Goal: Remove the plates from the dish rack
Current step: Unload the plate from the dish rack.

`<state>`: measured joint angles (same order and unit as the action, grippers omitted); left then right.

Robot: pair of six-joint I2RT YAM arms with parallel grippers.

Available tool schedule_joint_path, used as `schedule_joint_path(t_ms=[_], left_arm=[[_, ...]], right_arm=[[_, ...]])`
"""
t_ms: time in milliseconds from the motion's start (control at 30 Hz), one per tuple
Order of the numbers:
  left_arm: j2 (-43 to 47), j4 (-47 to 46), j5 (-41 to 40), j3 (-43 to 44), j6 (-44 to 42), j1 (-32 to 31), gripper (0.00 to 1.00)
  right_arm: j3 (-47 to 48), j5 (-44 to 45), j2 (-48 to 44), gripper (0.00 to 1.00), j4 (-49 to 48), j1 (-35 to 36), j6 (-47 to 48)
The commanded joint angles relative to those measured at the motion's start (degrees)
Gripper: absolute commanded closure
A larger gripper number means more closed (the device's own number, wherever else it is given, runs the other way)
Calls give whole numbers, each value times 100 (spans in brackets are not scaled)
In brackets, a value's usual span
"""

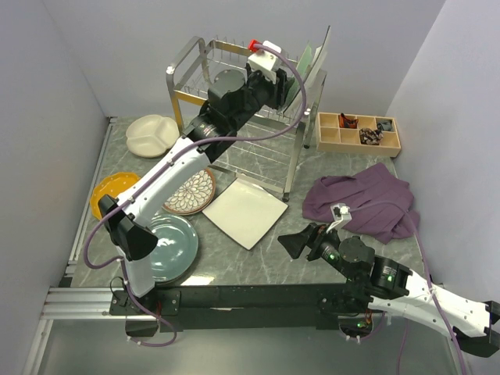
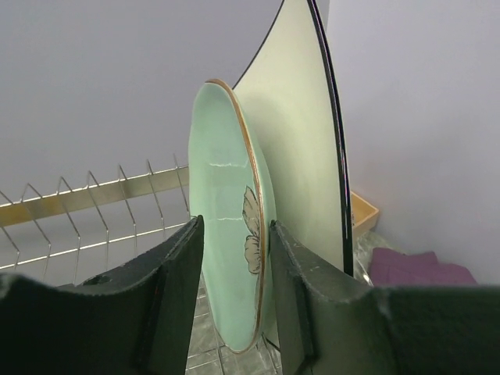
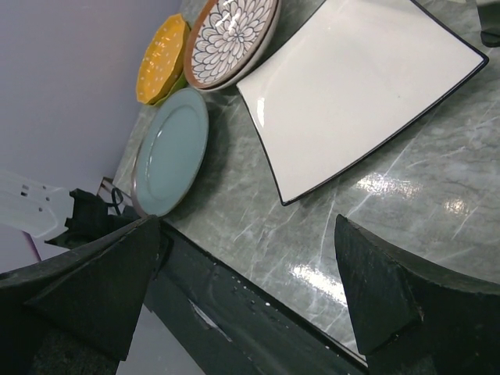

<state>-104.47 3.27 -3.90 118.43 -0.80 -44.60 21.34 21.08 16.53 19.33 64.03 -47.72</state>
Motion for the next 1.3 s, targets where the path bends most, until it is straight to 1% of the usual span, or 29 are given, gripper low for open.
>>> schedule_joint_path(t_ms=[0, 100, 200, 400, 433, 467, 533, 633, 733, 833, 900, 1000, 1033, 1100, 1133, 1167, 1200, 1267], left_arm=[[-109, -239, 451, 128, 10, 127, 56], [-179, -221, 697, 110, -26, 153, 57], [-162, -291, 855, -22, -52, 153, 55], [-337, -248, 750, 48, -183, 153, 56], [-346, -274, 742, 40, -210, 153, 58], [-355, -283, 707, 5, -210, 153, 61], [-338, -440, 672, -48, -254, 153, 64], [-381, -441, 671, -31, -272, 153, 65], [-469, -424, 750, 48, -281, 153, 70], [-610, -353, 742, 259, -307, 153, 73], [-645, -397, 768, 259, -316, 153, 74], [-619, -554, 855, 181, -333, 153, 78], [-610, -581, 865, 145, -325, 153, 84], [-619, -625, 926, 145, -307, 153, 89], [-619, -643, 952, 145, -298, 153, 94], [-602, -669, 961, 128, -289, 153, 97], [-575, -704, 970, 119, -237, 153, 99], [-479, -862, 1023, -13, -193, 153, 99]], right_arm=[[63, 80, -28, 2, 18, 13, -18], [63, 115, -10, 2, 18, 4, 0], [63, 151, -10, 2, 18, 13, 9], [45, 168, 95, 2, -70, 4, 9], [54, 177, 113, 2, -61, 4, 9], [54, 194, 113, 2, -44, 13, 0], [37, 203, 96, 2, -79, 4, 9], [19, 195, 87, 2, -140, 4, 17], [19, 212, 87, 2, -140, 4, 18], [2, 212, 69, 2, -202, 4, 35], [1, 221, 69, 2, -211, 4, 53], [19, 238, 69, 2, -176, 13, 79], [19, 247, 52, 2, -175, 4, 88], [-7, 265, 17, 2, -167, 4, 97], [-7, 282, -10, 2, -175, 4, 114], [-16, 283, -27, 2, -184, 4, 123], [-25, 291, -45, 2, -176, 4, 123], [-16, 309, -63, 2, -167, 4, 149]])
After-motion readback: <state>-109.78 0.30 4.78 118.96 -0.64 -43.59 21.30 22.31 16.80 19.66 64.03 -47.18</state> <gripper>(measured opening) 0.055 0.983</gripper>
